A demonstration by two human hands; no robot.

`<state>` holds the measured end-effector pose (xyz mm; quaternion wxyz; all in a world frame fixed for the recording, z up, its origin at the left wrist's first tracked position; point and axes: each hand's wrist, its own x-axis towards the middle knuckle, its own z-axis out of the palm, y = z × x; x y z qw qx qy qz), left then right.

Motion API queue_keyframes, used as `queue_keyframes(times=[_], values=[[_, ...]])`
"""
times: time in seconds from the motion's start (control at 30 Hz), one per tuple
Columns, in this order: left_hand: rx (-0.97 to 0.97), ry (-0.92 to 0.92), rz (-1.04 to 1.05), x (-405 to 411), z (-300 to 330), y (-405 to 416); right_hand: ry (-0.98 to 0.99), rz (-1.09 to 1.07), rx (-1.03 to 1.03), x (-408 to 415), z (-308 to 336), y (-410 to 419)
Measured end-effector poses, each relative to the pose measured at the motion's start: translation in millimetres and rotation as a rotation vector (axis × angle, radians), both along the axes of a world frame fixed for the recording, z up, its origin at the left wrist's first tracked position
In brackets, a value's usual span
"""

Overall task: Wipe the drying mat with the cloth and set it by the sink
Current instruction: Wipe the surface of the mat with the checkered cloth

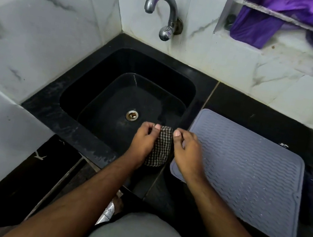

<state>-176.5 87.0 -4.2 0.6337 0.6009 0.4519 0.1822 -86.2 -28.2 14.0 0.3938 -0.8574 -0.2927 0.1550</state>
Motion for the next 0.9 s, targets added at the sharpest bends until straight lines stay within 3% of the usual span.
queue_keyframes(times=[0.13,0.27,0.47,0.7,0.9], values=[[-0.331,-0.299,0.12,25.4,26.4,-7.0,0.063,-0.021,0.088,-0.4,14.1,-0.9],[-0.449,-0.438,0.11,46.3,47.3,-19.1,0.1,-0.159,0.179,6.2,27.3,-5.4],[-0.33,-0.473,-0.03,61.9,62.2,-28.1,0.385,-0.22,0.227,19.8,58.3,-14.7],[-0.038,-0.386,-0.081,78.1,58.3,-31.2,0.434,-0.253,0.114,33.2,70.8,-24.3],[-0.25,-0.257,-0.171,81.8,61.6,-28.7,0.957,-0.339,0.419,48.3,86.3,-28.3]])
